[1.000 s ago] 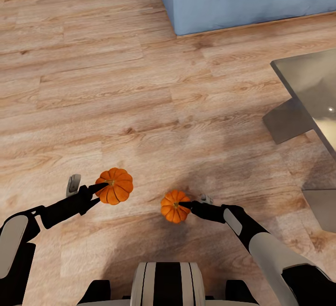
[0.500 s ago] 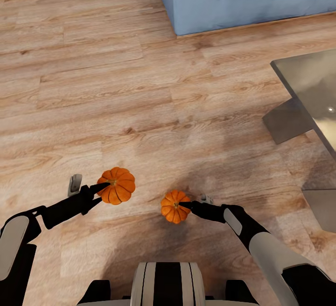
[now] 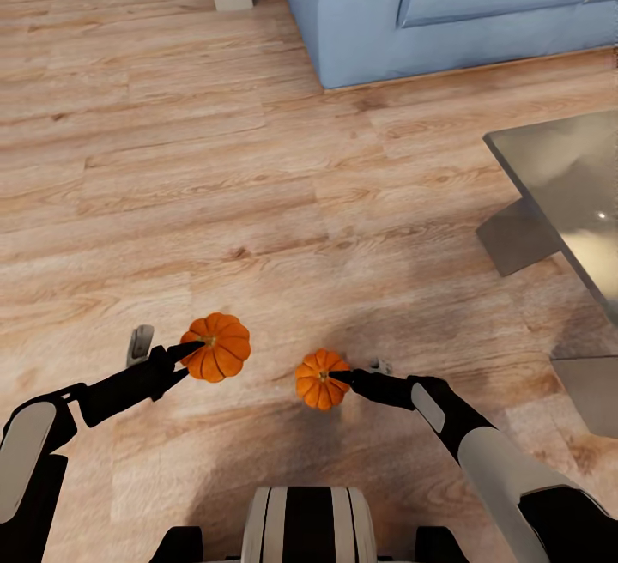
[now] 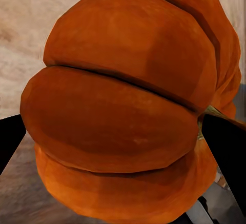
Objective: Place each of the two pumpkins and all three candles from the living room inside a cabinet in the living room (use any cabinet), then make sure every cabinet is closed, and position the cauldron so it is next to a table in the living room.
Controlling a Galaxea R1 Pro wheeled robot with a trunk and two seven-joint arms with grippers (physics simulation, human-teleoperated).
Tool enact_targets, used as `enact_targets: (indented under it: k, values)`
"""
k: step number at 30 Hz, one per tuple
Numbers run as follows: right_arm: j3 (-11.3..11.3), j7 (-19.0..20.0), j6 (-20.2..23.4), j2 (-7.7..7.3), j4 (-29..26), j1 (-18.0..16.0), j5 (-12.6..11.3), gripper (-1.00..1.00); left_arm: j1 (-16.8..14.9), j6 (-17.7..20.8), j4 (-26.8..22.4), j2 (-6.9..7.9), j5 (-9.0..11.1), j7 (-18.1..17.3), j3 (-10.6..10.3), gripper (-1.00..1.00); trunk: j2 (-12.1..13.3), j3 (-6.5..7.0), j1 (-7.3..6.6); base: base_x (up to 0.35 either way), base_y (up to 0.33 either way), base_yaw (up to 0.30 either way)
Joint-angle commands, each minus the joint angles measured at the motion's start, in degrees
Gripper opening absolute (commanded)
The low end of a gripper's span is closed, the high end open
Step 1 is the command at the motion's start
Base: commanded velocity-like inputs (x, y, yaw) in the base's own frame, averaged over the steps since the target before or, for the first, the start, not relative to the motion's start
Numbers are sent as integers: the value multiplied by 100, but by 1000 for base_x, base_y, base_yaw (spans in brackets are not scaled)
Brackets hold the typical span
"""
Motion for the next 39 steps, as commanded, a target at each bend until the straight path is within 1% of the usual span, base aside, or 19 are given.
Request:
enact_targets:
  k: [1, 3, 5, 7, 8, 9, 11, 12, 13, 14, 17, 18, 19, 21, 23, 26, 28, 34, 39]
  values:
    - [3, -1, -3, 0, -12, 0, 8, -100, 5, -2, 0, 0, -22, 10, 0, -100, 2, 23, -2, 0, 0, 0]
    - [7, 1, -19, -5, -152, 24, 12, -100, 49, -13, 5, 0, -52, 27, -3, -100, 4, 67, -7, 0, 0, 0]
    - [-5, -14, -150, -23, -667, 141, 33, -100, 113, -20, 6, -21, -128, 39, -12, -100, 7, 111, -13, 0, 0, 0]
    - [-10, -160, -211, -35, -1482, 492, 204, -100, 175, -42, 7, -62, -419, 50, -7, -100, 10, 156, -18, 0, 0, 0]
    - [-14, -335, -211, -45, -1994, 711, 344, -100, 203, -78, 6, -76, -582, 42, -8, -100, 11, 178, -20, 0, 0, 0]
    - [-16, -454, -206, -48, -2272, 825, 421, -100, 225, -101, 5, -80, -642, 37, -8, -100, 12, 200, -23, 0, 0, 0]
    - [-22, -1182, -123, -63, -3593, 1414, 785, -100, 376, -240, 1, -91, -809, 19, -9, -100, 15, 244, -28, 0, 0, 0]
    - [-25, -1419, -82, -67, -4077, 1647, 903, -100, 431, -330, 1, -93, -848, 18, -16, -100, 16, 267, -31, 0, 0, 0]
    - [-27, -1513, -66, -72, -4311, 1759, 956, -100, 456, -378, 1, -94, -862, 18, -28, -100, 18, 289, -33, 0, 0, 0]
    - [-37, -1703, -9, -84, -5006, 2087, 1090, -100, 531, -521, 0, -95, -890, 17, -109, -100, 19, 311, -36, 0, 0, 0]
    - [-92, -1852, 321, -160, -6326, 2704, 1321, -100, 608, -861, 6, -95, -923, 27, -450, -100, 23, 377, -43, 0, 0, 0]
    - [-103, -1871, 431, -201, -6599, 2851, 1370, -100, 617, -993, 7, -92, -930, 31, -625, -100, 24, 399, -46, 0, 0, 0]
    - [-106, -1891, 555, -273, -6882, 3015, 1426, -100, 628, -1202, 5, -86, -938, 34, -964, -100, 26, 422, -49, 0, 0, 0]
    - [-132, -1895, 612, -304, -6997, 3082, 1448, -100, 638, -1298, 5, -84, -941, 35, -1250, -100, 28, 466, -54, 0, 0, 0]
    - [-197, -1896, 664, -311, -7036, 3105, 1451, -100, 642, -1338, 6, -89, -961, 49, -1427, -100, 31, 510, -59, 0, 0, 0]
    - [-435, -1892, 1022, -322, -7071, 3094, 1454, -100, 648, -1618, 9, -93, -1313, 80, -1790, -100, 35, 577, -67, 0, 0, -7]
    - [-525, -1894, 1175, -324, -7080, 3068, 1457, -100, 660, -1766, 19, -91, -1465, 95, -1926, -100, 38, 621, -72, 0, 0, -116]
    - [-537, -1896, 1287, -307, -7086, 3060, 1451, -100, 931, -2173, 66, -19, -1582, 29, -1872, -100, 38, 621, -72, -66, 0, -260]
    - [-535, -1896, 1298, -312, -7086, 3047, 1454, -100, 952, -2220, 70, -9, -1585, 27, -1859, -100, 38, 621, -72, -315, 0, -297]
